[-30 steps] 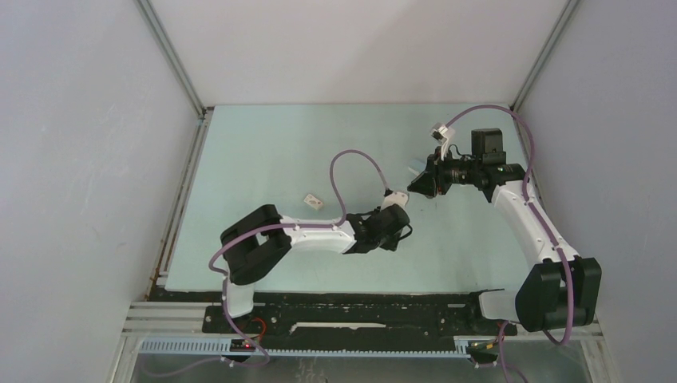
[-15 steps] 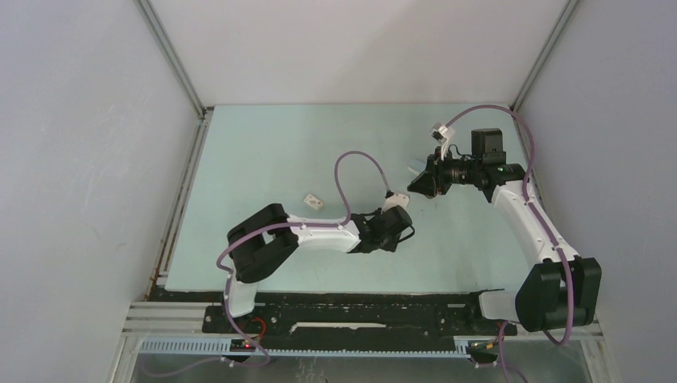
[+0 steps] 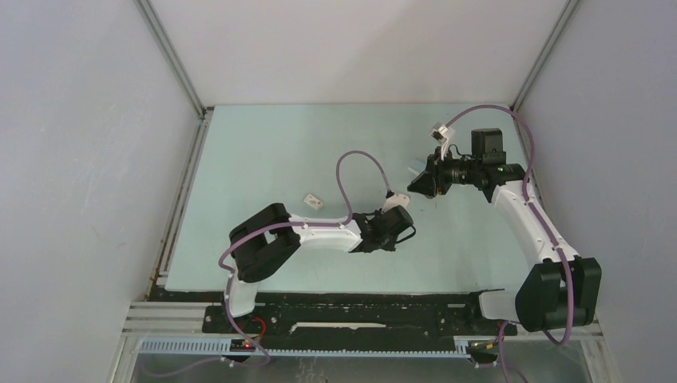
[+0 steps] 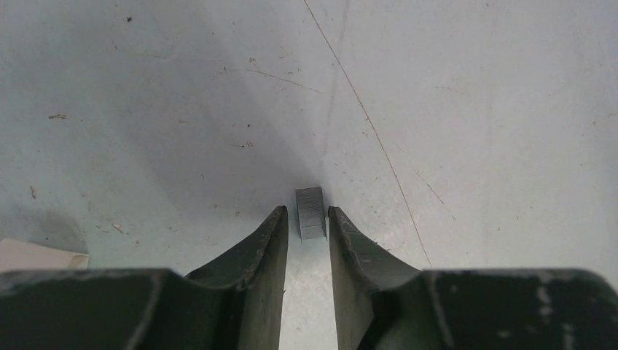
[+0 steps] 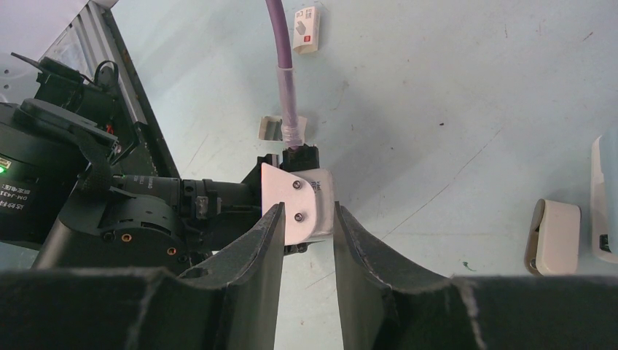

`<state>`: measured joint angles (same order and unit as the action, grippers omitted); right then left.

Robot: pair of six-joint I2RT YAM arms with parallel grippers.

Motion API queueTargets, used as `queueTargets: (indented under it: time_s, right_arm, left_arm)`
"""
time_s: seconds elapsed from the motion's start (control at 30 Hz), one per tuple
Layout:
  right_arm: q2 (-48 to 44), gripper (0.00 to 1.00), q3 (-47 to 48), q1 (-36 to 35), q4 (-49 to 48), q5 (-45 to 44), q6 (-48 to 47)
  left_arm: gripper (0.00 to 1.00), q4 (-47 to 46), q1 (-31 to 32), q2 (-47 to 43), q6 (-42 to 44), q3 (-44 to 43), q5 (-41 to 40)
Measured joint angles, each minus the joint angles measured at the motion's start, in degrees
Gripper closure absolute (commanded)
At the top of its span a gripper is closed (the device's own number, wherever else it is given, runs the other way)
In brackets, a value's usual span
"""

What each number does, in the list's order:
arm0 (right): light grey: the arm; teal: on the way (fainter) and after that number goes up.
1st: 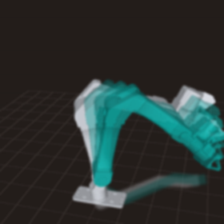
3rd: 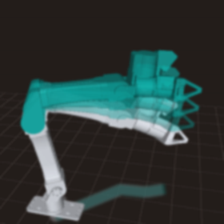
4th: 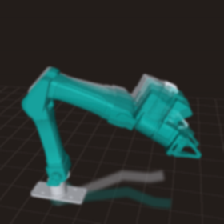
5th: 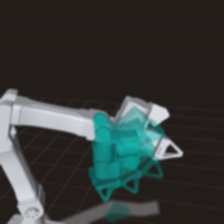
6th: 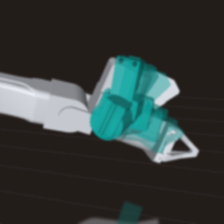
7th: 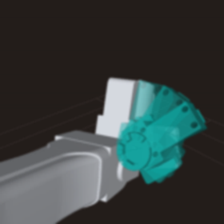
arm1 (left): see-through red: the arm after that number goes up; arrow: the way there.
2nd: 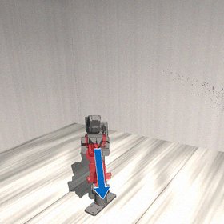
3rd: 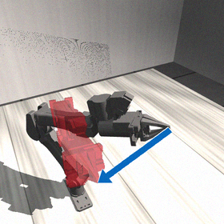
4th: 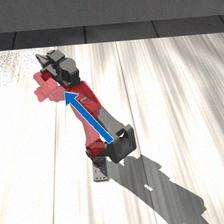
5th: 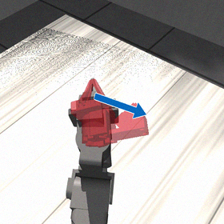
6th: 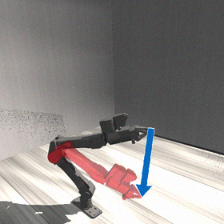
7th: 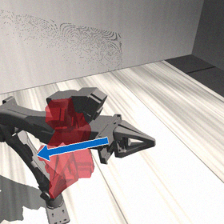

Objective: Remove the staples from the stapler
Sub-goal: Pick up the staple from the center of the board.

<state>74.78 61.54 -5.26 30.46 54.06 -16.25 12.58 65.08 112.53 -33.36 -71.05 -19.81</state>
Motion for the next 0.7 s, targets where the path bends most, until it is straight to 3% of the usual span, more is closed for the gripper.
queueTargets:
  time_s: [0.7]
  right_arm:
    - [0.00, 0.61, 0.00, 0.00, -0.02, 0.00, 0.09]
  left_arm:
    - [0.68, 3.04, 0.94, 0.00, 0.46, -0.79, -1.05]
